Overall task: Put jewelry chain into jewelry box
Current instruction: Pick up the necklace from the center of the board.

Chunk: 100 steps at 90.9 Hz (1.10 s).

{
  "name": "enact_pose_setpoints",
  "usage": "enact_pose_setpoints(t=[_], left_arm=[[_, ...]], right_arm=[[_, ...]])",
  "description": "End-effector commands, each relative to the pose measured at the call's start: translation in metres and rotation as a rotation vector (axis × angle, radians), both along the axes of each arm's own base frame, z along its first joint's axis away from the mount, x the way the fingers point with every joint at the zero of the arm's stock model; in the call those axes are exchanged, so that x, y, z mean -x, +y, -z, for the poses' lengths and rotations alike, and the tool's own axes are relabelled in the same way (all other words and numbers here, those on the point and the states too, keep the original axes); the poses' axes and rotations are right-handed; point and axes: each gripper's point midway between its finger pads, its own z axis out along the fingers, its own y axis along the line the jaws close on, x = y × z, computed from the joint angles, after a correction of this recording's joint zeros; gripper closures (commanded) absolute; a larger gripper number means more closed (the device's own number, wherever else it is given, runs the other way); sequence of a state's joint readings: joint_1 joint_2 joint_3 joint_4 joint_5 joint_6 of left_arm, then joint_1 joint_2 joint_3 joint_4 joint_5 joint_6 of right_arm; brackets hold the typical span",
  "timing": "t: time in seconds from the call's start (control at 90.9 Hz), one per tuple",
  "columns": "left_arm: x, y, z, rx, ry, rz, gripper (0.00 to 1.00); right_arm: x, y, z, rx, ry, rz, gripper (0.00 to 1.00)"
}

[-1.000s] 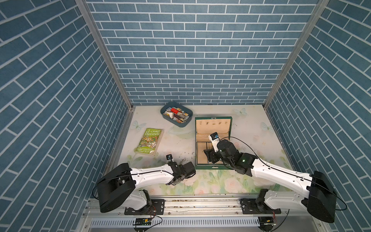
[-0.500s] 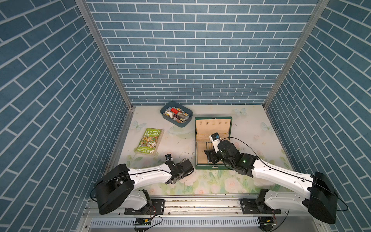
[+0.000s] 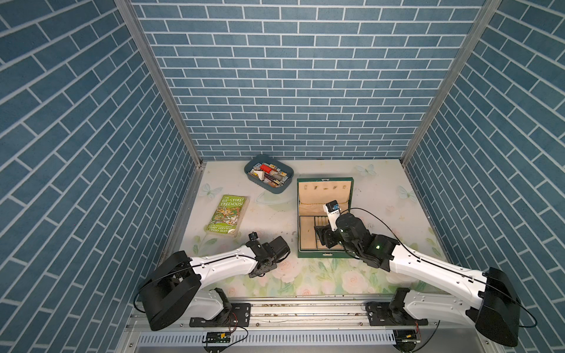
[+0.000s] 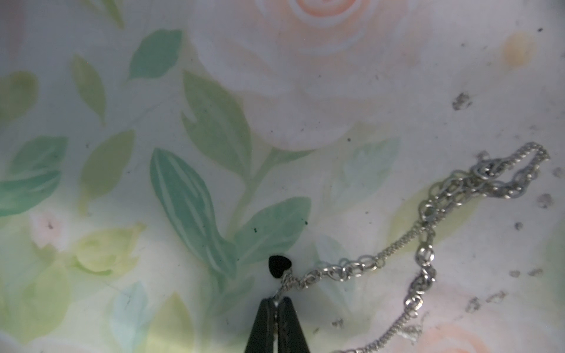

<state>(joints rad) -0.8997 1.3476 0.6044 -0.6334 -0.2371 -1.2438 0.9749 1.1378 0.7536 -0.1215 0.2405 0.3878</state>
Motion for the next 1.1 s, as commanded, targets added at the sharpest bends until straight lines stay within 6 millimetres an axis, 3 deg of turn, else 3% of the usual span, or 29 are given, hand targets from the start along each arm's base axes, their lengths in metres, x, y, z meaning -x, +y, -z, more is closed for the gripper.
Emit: enact_pose_setpoints(t=[0.0, 0.143, 0.374, 0.649, 0.924, 1.089], left_arm=[[0.021, 0.013, 0.013, -0.035, 0.103, 0.008, 1.0], [0.005, 0.008, -0.01, -0.015, 0.018, 0.006, 1.0], [-0.034, -0.003, -0.086, 0.011, -0.211, 0.065, 1.0], [-0.057, -0.008, -0.148, -0.034, -0.342, 0.151, 1.0], [-0.085, -0.031, -0.224, -0.048, -0.515, 0.328, 1.0], [-0.094, -0.047, -0.272, -0.019, -0.657, 0.454, 1.0]], right_arm=[[0.001, -0.008, 0.001, 0.004, 0.001, 0.029, 0.32], [0.0, -0.008, -0.002, -0.002, -0.005, 0.031, 0.32], [-0.002, -0.01, -0.015, -0.022, -0.039, 0.039, 0.31], [-0.006, -0.016, -0.035, -0.051, -0.113, 0.058, 0.31], [-0.002, -0.021, -0.061, -0.18, -0.276, 0.029, 0.27], [-0.001, -0.017, -0.061, -0.207, -0.302, 0.01, 0.23]])
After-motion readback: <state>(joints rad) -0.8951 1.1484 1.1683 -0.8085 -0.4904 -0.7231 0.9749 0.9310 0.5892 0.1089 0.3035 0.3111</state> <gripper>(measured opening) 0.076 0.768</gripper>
